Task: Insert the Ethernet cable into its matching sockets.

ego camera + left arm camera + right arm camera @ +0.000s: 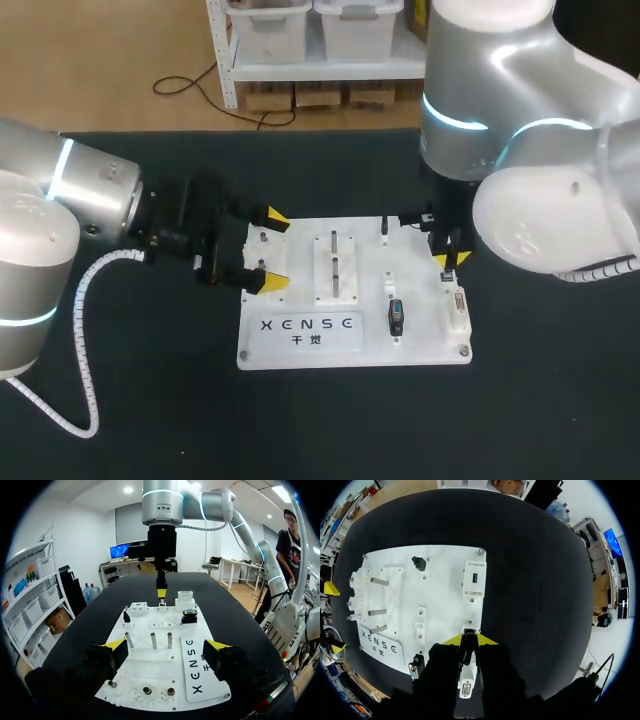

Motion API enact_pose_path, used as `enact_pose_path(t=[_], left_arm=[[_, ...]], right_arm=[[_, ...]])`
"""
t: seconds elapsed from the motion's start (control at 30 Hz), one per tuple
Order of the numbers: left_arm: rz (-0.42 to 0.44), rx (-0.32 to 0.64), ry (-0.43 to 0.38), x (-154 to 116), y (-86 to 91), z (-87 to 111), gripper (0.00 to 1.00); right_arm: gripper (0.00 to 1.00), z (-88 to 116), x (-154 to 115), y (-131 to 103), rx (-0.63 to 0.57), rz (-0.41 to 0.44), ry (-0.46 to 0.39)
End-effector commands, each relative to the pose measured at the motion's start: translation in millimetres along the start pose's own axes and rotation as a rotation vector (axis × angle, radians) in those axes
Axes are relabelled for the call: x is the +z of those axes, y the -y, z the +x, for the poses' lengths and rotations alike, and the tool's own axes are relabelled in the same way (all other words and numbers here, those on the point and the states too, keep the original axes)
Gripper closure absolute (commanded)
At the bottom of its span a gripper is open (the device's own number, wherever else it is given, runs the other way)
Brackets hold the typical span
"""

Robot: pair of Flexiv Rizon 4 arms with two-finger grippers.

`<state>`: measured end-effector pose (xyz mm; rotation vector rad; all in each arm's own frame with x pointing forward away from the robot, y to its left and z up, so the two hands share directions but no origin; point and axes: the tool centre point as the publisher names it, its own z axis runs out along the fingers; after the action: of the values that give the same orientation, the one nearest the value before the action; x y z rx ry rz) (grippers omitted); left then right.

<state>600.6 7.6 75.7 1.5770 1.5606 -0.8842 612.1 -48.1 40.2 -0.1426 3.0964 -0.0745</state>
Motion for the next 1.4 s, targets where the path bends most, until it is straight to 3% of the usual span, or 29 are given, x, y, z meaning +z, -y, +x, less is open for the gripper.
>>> enact_pose_path(t=[0.03,1.4], left_arm=[[0.001,0.0,0.0,0,-0.5,0.8,0.0],[0.001,0.0,0.0,0,-0.5,0.8,0.0]], right_arm=[[1.0,1,2,1,0.002,0.002,0.006],[1.0,-4,15,-2,0.002,-0.007,0.0]])
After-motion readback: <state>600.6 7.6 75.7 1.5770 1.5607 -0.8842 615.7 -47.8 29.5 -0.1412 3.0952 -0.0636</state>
